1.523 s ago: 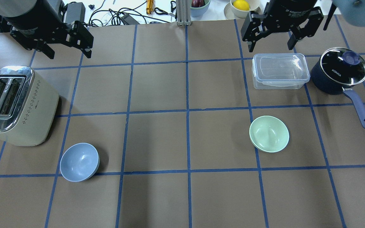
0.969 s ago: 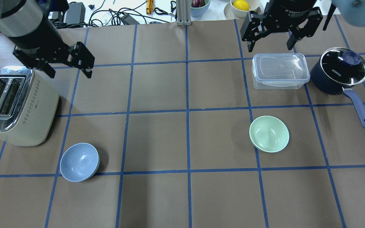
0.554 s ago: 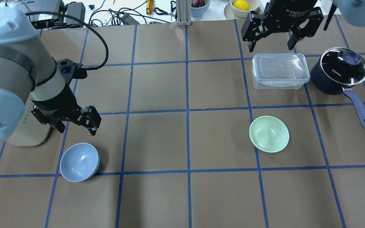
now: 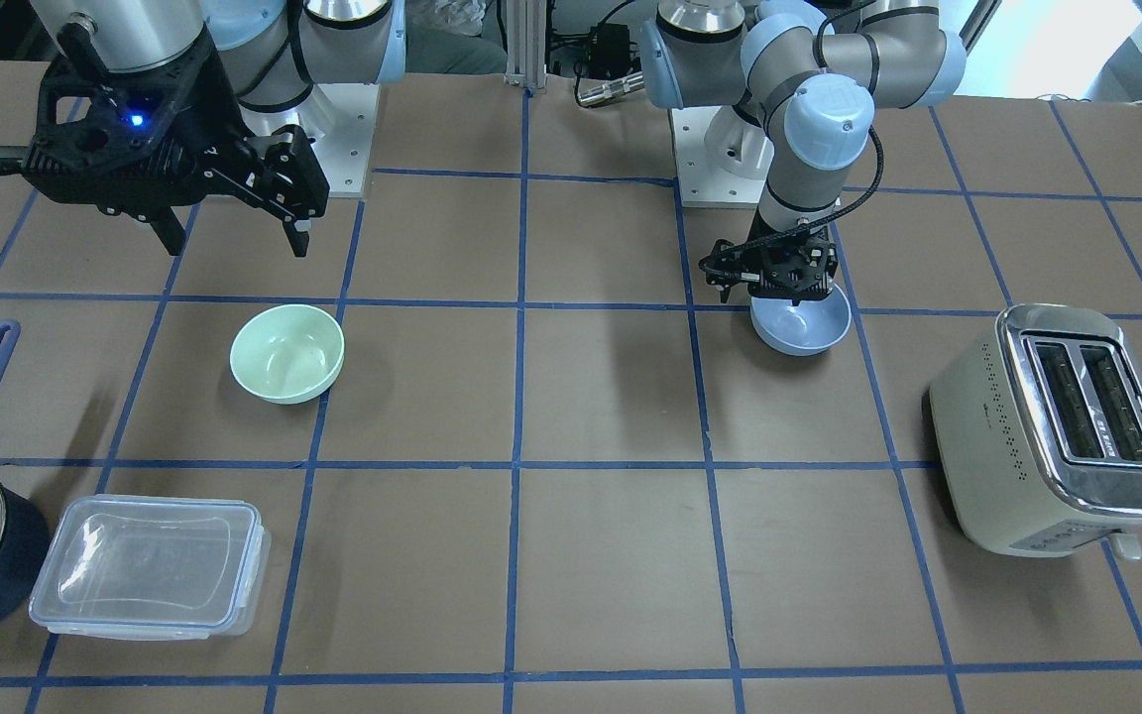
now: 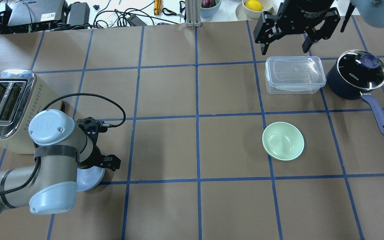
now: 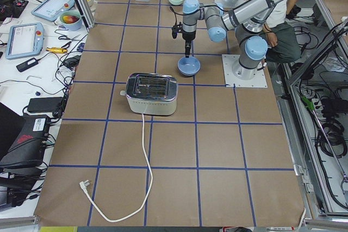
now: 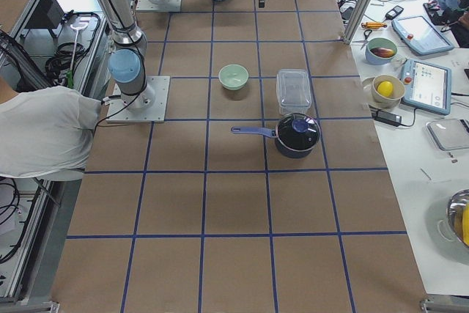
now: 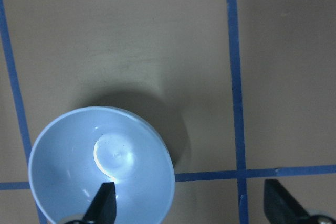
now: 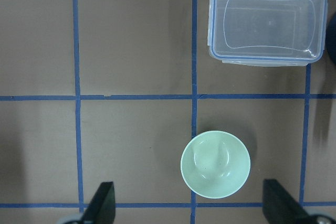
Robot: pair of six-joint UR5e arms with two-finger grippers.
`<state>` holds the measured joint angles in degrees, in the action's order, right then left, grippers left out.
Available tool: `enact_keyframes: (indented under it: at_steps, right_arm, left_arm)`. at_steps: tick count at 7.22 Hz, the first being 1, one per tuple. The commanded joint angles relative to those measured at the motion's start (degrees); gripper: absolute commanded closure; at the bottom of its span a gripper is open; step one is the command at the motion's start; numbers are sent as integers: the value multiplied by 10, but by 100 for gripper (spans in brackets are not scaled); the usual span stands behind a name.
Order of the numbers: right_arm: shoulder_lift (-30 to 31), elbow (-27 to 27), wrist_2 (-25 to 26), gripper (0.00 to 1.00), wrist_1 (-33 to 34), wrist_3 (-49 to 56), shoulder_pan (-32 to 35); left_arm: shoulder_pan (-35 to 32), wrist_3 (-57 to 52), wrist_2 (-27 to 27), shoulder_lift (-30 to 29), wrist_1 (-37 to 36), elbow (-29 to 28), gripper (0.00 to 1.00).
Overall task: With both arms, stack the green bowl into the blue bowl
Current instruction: 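Grasp the light blue bowl rim with the left gripper and lift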
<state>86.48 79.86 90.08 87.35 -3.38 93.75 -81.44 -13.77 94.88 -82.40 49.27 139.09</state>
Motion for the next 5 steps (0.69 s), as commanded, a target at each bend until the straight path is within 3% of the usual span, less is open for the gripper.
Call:
enact_keyframes:
  at_steps: [1, 2, 3, 5]
  right_arm:
    - [0, 0, 1, 0, -1, 0, 0]
    - [0, 1, 0, 0, -1, 0, 0]
    - [0, 1, 0, 0, -2, 0, 0]
    - [0, 0, 1, 0, -2, 0, 0]
  left_arm:
    - [16, -8, -2, -11, -28, 24, 11]
    - [16, -12, -2, -13, -31, 35, 86]
    - [15, -10, -3, -15, -36, 30, 96]
    - [9, -7, -1, -13, -57, 29, 100]
